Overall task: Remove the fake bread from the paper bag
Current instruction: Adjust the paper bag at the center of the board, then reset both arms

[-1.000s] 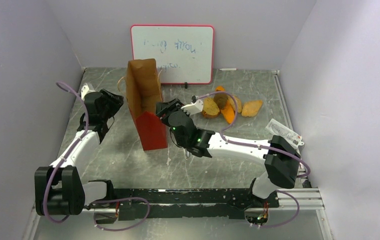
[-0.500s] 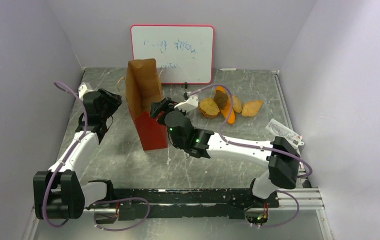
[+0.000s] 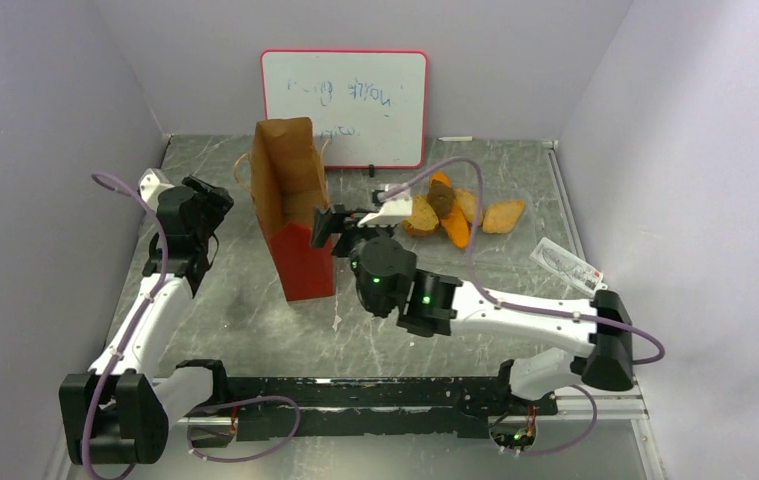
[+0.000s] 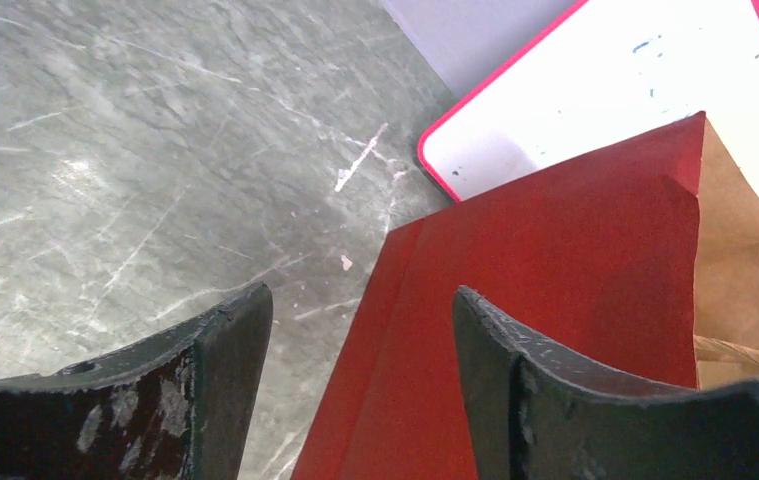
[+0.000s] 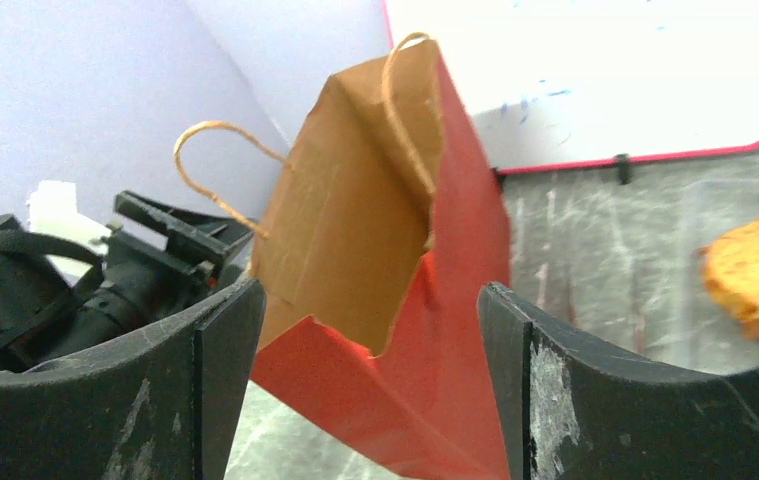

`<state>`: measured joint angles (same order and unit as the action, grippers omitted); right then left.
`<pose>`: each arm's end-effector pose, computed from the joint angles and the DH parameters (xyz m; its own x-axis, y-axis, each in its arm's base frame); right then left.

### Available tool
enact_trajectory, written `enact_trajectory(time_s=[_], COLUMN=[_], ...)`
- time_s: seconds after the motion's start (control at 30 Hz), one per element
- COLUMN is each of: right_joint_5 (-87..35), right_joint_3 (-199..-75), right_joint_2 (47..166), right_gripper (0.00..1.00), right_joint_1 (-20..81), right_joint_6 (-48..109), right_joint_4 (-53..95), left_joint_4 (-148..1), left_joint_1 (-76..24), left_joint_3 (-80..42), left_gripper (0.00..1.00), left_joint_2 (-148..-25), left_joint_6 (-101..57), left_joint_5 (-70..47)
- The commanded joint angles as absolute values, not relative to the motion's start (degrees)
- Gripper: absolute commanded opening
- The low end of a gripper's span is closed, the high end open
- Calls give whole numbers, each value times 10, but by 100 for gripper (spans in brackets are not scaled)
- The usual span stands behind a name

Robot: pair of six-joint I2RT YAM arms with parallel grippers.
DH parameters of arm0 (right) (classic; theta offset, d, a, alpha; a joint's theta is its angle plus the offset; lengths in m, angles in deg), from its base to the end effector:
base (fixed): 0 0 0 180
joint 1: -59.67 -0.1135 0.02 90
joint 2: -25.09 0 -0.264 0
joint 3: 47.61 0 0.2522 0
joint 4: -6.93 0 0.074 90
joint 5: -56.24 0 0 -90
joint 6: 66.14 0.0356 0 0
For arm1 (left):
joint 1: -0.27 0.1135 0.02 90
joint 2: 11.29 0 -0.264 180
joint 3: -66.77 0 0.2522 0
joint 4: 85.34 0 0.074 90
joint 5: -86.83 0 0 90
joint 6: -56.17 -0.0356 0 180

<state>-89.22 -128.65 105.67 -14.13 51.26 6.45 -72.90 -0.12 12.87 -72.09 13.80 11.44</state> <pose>0.1183 0.3021 0.3775 -0.1408 0.4508 -0.8815 -0.2815 0.8354 0.4721 0.2440 0.0073 0.2777 -0.0522 -0.7146 -0.6976 -0.4006 0.6549 -0.6408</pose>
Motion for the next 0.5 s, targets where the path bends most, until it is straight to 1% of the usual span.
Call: enact_trajectory(time_s=[0.0, 0.1, 0.13, 0.2, 0.27, 0.33, 0.37, 0.43, 0.47], right_joint_5=[-984, -1030, -1046, -1081, -1110, -1106, -1090, -1043, -1018], right_joint_3=[-1258, -1237, -1227, -1195, -1146, -1112, -1100, -1090, -1083], right_joint_2=[988, 943, 925, 891, 863, 840, 827, 813, 814], right_gripper=[79, 80, 82, 98, 100, 100, 100, 100, 100], right_joint_1=[-144, -144, -144, -142, -124, -77, -40, 53, 105], right_joint_6=[406, 378, 369, 335, 276, 270, 300, 375, 389], right_joint_4=[72, 92, 95, 68, 23, 15, 42, 113, 122], left_joint_4=[-711, -711, -710, -710, -712, -719, -723, -734, -743], left_joint_1=[-2, -1, -1, 0, 1, 3, 3, 4, 5], left_joint_3=[105, 103, 102, 99, 98, 99, 100, 102, 102], left_gripper=[63, 66, 67, 69, 71, 73, 73, 74, 74], left_joint_2=[-710, -714, -715, -718, -720, -723, -725, -730, -734], left_joint_6=[116, 107, 105, 101, 94, 88, 85, 72, 64], left_joint_5=[160, 159, 158, 160, 162, 167, 170, 176, 180])
